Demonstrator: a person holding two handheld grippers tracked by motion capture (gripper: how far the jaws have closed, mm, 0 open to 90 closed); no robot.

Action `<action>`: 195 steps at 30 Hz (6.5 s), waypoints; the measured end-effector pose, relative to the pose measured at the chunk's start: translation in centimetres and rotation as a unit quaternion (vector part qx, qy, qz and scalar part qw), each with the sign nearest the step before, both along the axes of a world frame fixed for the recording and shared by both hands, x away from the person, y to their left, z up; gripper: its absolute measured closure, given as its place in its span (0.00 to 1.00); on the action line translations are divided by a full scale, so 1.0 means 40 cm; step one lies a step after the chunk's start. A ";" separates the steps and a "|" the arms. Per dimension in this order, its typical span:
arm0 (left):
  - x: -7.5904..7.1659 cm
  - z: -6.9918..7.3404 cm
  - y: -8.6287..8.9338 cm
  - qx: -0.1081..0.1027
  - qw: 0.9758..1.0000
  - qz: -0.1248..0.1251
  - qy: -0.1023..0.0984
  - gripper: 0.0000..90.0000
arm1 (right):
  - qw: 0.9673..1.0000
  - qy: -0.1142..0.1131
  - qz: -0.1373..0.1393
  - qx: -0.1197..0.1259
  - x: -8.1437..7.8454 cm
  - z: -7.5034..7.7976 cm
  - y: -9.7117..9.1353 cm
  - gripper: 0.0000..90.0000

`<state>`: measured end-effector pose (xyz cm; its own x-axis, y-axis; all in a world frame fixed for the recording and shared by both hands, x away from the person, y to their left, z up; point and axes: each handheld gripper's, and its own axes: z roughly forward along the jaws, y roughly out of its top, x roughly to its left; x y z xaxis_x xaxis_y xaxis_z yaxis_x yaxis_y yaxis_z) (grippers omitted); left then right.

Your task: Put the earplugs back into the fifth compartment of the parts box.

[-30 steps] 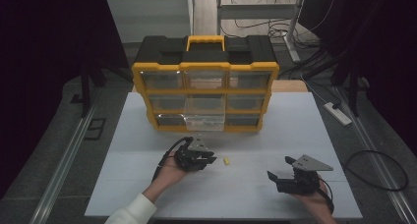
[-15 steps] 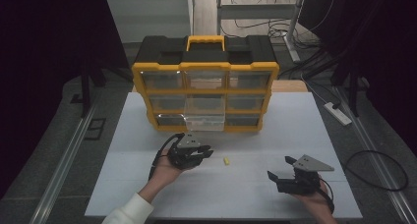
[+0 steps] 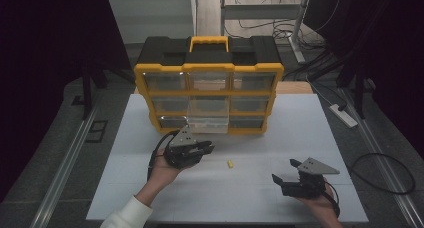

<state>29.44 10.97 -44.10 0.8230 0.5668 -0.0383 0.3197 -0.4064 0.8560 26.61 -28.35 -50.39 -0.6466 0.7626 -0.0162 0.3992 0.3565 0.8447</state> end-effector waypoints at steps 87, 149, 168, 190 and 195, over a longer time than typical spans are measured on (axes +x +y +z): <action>0.151 0.175 0.000 -0.074 0.993 0.083 -0.031 0.32 | 0.999 0.005 0.011 0.030 0.020 0.004 0.006 0.17; 0.004 -0.034 -0.058 0.029 0.998 -0.011 0.056 0.21 | 1.000 -0.002 0.009 0.022 0.023 0.003 0.003 0.18; 0.059 -0.102 -0.134 0.081 0.993 -0.026 0.077 0.20 | 1.000 -0.004 0.012 0.018 0.023 0.002 0.005 0.18; 0.122 -0.175 -0.213 0.119 0.987 -0.030 0.106 0.19 | 1.000 -0.005 0.013 0.019 0.023 0.002 0.004 0.18; 0.130 -0.191 -0.223 0.142 0.983 -0.044 0.110 0.20 | 1.000 -0.004 0.013 0.017 0.023 0.002 0.005 0.18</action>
